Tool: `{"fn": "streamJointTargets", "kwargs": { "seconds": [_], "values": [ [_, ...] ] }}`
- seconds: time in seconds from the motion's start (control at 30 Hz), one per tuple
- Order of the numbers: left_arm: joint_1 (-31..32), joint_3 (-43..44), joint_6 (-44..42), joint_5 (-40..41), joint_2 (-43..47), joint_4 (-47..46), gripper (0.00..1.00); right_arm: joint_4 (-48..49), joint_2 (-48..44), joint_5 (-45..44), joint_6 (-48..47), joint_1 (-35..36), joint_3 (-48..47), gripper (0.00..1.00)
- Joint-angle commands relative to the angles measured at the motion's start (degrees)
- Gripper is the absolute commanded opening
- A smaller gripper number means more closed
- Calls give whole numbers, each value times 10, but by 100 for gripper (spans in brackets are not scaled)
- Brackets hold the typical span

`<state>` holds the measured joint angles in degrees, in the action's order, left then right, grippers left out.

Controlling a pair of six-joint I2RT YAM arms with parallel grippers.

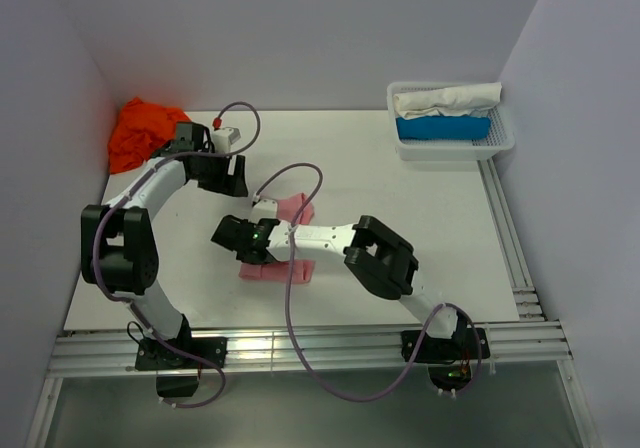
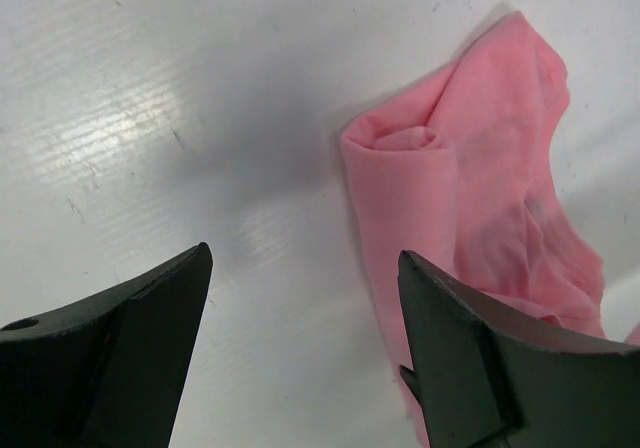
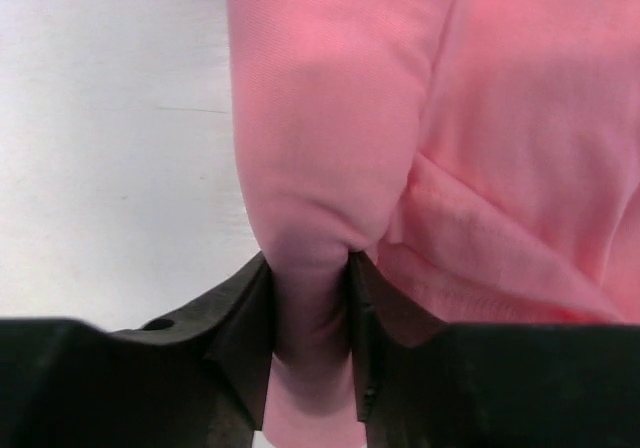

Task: Roll the t-shirts
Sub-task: Roll the tshirt

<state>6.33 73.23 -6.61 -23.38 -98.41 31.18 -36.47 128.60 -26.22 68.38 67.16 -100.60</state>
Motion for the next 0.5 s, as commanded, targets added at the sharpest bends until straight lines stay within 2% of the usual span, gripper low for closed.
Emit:
{"fn": "streamJointTargets", "kwargs": {
  "seconds": [0.0, 0.03, 0.07, 0.17, 0.27, 0.43, 0.47],
  "values": [
    [-5, 3, -16, -33, 18, 24, 81, 91, -11, 56, -28, -8, 58, 33],
    [-7, 1, -18, -34, 23, 25, 81, 126, -30, 74, -35, -11, 79, 31],
    [-8, -3, -21, -36, 25, 25, 81, 201, -40, 105, -42, -18, 123, 30],
    [-11, -14, -30, -41, 33, 29, 81, 298, -76, 164, -38, -28, 205, 26],
    [-12, -32, -38, -48, 42, 29, 81, 434, -99, 207, -20, -46, 274, 25],
    [-13, -68, -51, -64, 53, 24, 81, 605, -110, 274, 32, -73, 372, 26],
    [-12, -74, -51, -67, 54, 20, 80, 668, -108, 283, 41, -76, 402, 26]
  ]
}}
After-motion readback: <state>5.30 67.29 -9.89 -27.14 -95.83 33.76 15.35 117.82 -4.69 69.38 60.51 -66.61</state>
